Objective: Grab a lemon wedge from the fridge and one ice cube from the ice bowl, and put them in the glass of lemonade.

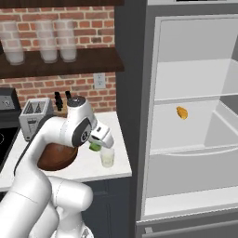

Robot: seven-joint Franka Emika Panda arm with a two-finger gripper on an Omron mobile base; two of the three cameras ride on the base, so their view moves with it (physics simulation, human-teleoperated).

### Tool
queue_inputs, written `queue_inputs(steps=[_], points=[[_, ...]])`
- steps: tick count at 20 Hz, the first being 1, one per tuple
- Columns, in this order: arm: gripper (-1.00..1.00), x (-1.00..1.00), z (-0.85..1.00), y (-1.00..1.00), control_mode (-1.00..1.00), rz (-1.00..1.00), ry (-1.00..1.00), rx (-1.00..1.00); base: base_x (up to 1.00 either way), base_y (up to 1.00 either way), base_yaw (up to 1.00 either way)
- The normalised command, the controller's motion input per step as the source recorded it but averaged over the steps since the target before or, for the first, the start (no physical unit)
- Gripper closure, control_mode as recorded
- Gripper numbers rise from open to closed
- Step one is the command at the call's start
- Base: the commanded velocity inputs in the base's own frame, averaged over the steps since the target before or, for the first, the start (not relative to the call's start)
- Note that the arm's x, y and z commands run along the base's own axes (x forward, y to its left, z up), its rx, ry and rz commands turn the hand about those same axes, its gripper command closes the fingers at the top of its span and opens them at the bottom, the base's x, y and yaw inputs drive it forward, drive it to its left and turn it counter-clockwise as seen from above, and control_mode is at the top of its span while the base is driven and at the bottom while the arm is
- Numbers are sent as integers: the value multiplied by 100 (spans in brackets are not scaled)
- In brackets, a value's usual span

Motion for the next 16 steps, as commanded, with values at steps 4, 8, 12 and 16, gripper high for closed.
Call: queue_inputs(steps=[4,8,12,16], points=[[100,39,-24,-10,-100,0,13,3,0,0,0],[100,23,-2,0,-100,0,4,0,0,0,0],[100,12,-3,0,-100,0,0,0,0,0,0],[100,16,-25,0,-100,0,0,0,0,0,0]])
